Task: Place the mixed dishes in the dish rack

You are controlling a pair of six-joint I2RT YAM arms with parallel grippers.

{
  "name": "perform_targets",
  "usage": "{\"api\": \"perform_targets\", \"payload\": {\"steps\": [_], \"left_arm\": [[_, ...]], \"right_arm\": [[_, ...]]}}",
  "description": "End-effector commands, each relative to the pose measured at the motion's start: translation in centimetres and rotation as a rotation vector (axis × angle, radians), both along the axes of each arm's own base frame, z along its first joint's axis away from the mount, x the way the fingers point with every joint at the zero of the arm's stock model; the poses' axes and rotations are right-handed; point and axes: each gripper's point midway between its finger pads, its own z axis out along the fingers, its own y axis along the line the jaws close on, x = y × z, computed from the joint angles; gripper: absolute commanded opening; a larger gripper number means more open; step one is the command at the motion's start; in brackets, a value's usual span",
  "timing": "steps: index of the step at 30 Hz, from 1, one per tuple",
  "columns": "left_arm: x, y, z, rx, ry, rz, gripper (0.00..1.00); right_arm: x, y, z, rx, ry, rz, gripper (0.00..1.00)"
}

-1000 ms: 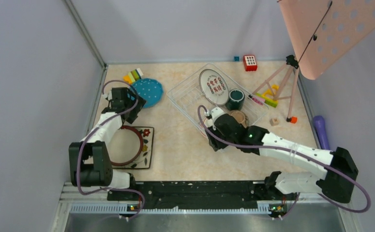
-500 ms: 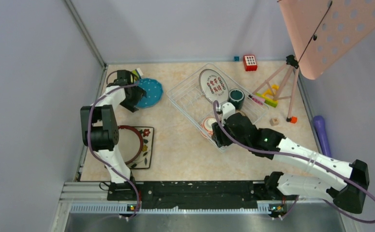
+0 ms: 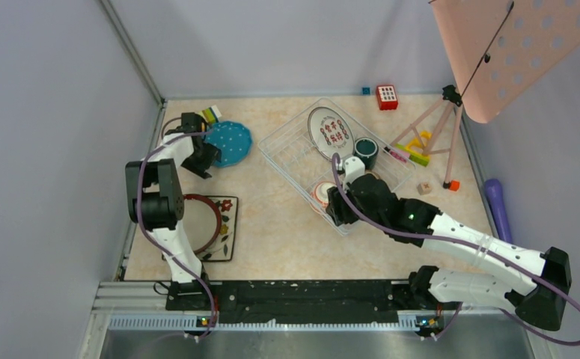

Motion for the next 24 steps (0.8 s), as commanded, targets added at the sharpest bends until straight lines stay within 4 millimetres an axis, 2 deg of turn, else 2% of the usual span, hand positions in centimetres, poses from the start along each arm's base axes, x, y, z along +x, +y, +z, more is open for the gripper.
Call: {"api": "perform_targets", "payload": {"steps": [1, 3, 5, 7, 8, 10, 12, 15, 20, 24], "left_arm": [[1.1, 1.0, 0.0, 0.006, -0.006, 0.05, 0.63], [1.4, 0.9, -0.4, -0.012, 0.003, 0.056, 0.62], [1.8, 0.6, -1.0, -0.039, 0.01, 0.056, 0.56], [2.3, 0.2, -1.2, -0.076, -0.001, 0.05, 0.34], [2.5, 0.1, -1.3, -0.089, -0.008, 0.051, 0.29], [2.9, 0.1, -1.2, -0.1, -0.027, 0.047, 0.0], [3.0, -0.2, -0.8, -0.125, -0.051, 0.031, 0.0], [2.0, 0.5, 0.3, -0.098, -0.065, 0.041, 0.0], [0.2, 0.7, 4.3, -0.098, -0.161, 0.03, 0.0], [-1.7, 0.3, 6.7, -0.102, -0.217, 0.003, 0.0]], "right_arm": [[0.3, 0.9, 1.7, 0.079, -0.023, -0.005, 0.52], [0.2, 0.9, 1.8, 0.091, -0.023, -0.003, 0.52], [0.0, 1.0, 2.0, 0.104, -0.02, 0.001, 0.52], [-0.1, 1.1, 2.2, 0.118, -0.017, 0.007, 0.52], [-0.2, 1.2, 2.3, 0.125, -0.015, 0.008, 0.52], [-0.4, 1.6, 2.6, 0.145, -0.008, 0.018, 0.52], [-0.5, 2.1, 3.0, 0.172, -0.007, 0.031, 0.52], [-0.4, 2.7, 3.7, 0.211, -0.011, 0.04, 0.52], [0.5, 4.4, 4.2, 0.238, 0.001, 0.032, 0.51], [1.2, 7.0, 5.1, 0.325, 0.039, 0.031, 0.51]]}}
